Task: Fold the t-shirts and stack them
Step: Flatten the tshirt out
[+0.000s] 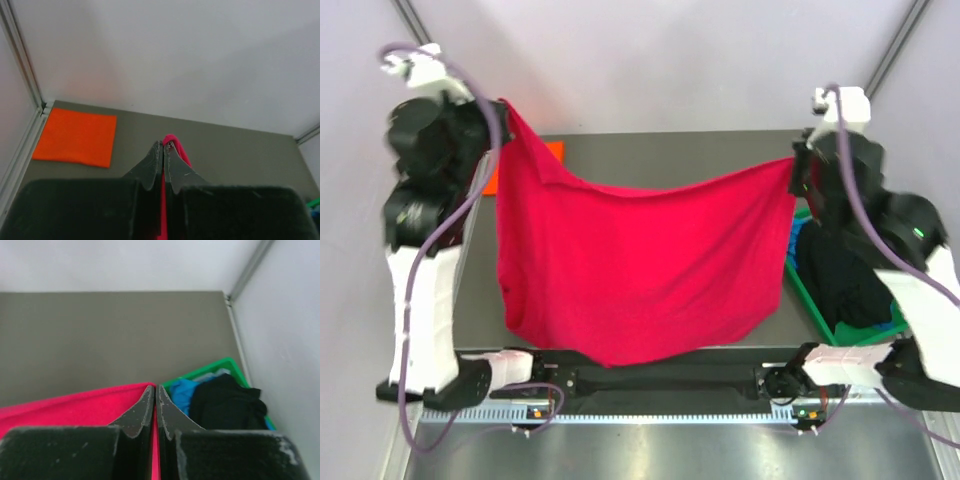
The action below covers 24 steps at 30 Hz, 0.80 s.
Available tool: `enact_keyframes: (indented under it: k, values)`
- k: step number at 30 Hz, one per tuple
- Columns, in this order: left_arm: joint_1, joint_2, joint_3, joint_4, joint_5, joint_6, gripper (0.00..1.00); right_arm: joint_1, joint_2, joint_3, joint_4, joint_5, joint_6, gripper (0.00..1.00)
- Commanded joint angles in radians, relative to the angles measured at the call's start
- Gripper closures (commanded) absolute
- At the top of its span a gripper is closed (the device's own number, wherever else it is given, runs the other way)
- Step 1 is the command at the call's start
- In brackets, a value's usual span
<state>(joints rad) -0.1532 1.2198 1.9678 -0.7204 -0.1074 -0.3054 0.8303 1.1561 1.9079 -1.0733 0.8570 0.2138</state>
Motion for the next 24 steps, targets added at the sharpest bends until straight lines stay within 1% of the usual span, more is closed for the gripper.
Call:
enact_keyframes:
  k: [1,2,3,4,5,6,7,8,9,11,12,15,16,18,19,20,21,22,24]
  values:
    - [0.000,0.075,-0.012,0.151,-0.057,0.083,1.00,-0.213,0.059,0.072,0.058,-0.181,-0.106,1.00]
    - [0.003,0.117,-0.010,0.173,-0.073,0.098,1.00,-0.308,0.107,0.104,0.074,-0.232,-0.119,1.00]
    - [0.015,0.141,-0.006,0.194,-0.112,0.130,1.00,-0.347,0.135,0.129,0.094,-0.321,-0.123,1.00]
    - [0.029,0.202,0.008,0.223,-0.118,0.137,1.00,-0.380,0.201,0.160,0.099,-0.355,-0.120,1.00]
    - [0.047,0.236,0.029,0.226,-0.115,0.137,1.00,-0.425,0.235,0.227,0.104,-0.378,-0.122,1.00]
    - [0.066,0.272,0.093,0.220,-0.107,0.124,1.00,-0.442,0.269,0.264,0.107,-0.412,-0.122,1.00]
    - [0.093,0.343,0.130,0.216,-0.101,0.121,1.00,-0.454,0.333,0.302,0.113,-0.426,-0.120,1.00]
    - [0.099,0.375,0.172,0.198,-0.097,0.120,1.00,-0.470,0.361,0.372,0.118,-0.438,-0.122,1.00]
    - [0.103,0.401,0.251,0.190,-0.098,0.129,1.00,-0.473,0.385,0.406,0.124,-0.458,-0.125,1.00]
    - [0.104,0.443,0.321,0.197,-0.101,0.141,1.00,-0.474,0.427,0.472,0.133,-0.476,-0.126,1.00]
    - [0.104,0.442,0.322,0.209,-0.101,0.150,1.00,-0.474,0.429,0.479,0.138,-0.493,-0.128,1.00]
    - [0.104,0.393,0.295,0.251,-0.098,0.147,1.00,-0.474,0.384,0.438,0.168,-0.504,-0.120,1.00]
    - [0.104,0.351,0.280,0.259,-0.092,0.143,1.00,-0.474,0.361,0.407,0.182,-0.507,-0.113,1.00]
    - [0.104,0.299,0.214,0.279,-0.066,0.123,1.00,-0.474,0.257,0.286,0.238,-0.541,-0.106,1.00]
    - [0.103,0.240,0.189,0.292,-0.055,0.117,1.00,-0.473,0.181,0.246,0.252,-0.550,-0.096,1.00]
    - [0.104,0.207,0.162,0.302,-0.052,0.111,1.00,-0.474,0.148,0.187,0.257,-0.555,-0.087,1.00]
    - [0.104,0.173,0.107,0.309,-0.049,0.098,1.00,-0.474,0.117,0.165,0.250,-0.567,-0.080,1.00]
    - [0.103,0.103,0.082,0.321,-0.052,0.092,1.00,-0.474,0.058,0.134,0.239,-0.575,-0.062,1.00]
    - [0.103,0.038,0.030,0.325,-0.054,0.071,1.00,-0.474,-0.002,0.106,0.213,-0.613,-0.047,1.00]
